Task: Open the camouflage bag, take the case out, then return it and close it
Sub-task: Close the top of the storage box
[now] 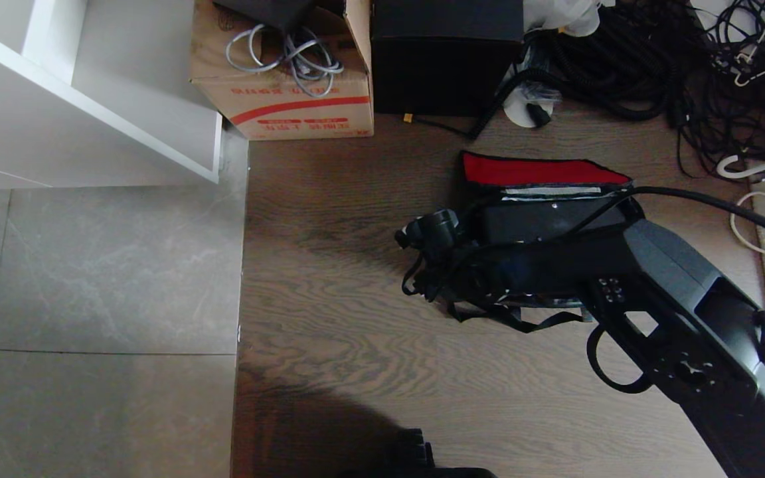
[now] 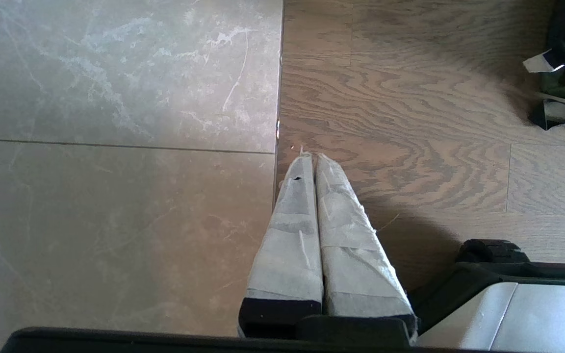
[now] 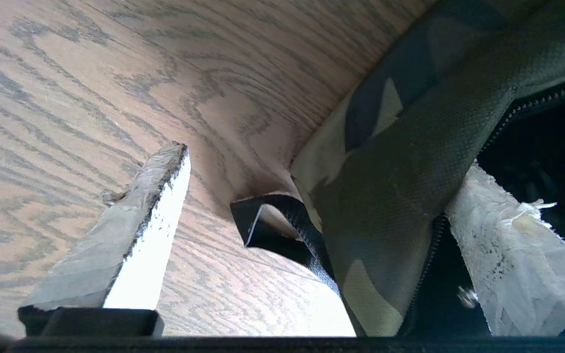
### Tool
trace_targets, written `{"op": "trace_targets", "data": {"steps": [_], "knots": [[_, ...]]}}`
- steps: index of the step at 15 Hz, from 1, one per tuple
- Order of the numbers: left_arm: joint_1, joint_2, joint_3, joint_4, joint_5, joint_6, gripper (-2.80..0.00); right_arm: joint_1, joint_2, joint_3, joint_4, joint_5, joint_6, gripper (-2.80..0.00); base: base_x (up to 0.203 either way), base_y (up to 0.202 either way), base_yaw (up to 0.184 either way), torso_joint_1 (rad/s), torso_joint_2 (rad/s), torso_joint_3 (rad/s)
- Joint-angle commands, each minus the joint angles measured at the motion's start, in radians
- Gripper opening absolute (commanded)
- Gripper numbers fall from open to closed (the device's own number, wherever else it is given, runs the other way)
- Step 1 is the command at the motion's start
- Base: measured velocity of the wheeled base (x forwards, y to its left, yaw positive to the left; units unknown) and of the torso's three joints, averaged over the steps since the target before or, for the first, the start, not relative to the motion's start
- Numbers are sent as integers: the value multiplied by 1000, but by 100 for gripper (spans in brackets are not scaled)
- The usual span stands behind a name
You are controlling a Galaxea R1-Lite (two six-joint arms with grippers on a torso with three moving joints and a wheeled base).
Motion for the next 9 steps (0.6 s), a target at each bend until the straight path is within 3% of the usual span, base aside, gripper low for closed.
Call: {"op": "trace_targets", "data": {"steps": [1, 6, 9], "knots": [[0, 0, 0, 1, 0, 0, -280, 1, 36, -28, 0, -5, -3, 0, 0, 0, 0, 0, 0, 0], [0, 0, 0, -1, 0, -1, -280, -4, -67, -17, 17, 4, -15, 0, 0, 0, 0, 0, 0, 0], [0, 0, 0, -1, 0, 0, -280, -4, -165, 14, 109, 27, -19, 0, 0, 0, 0, 0, 0, 0]]}}
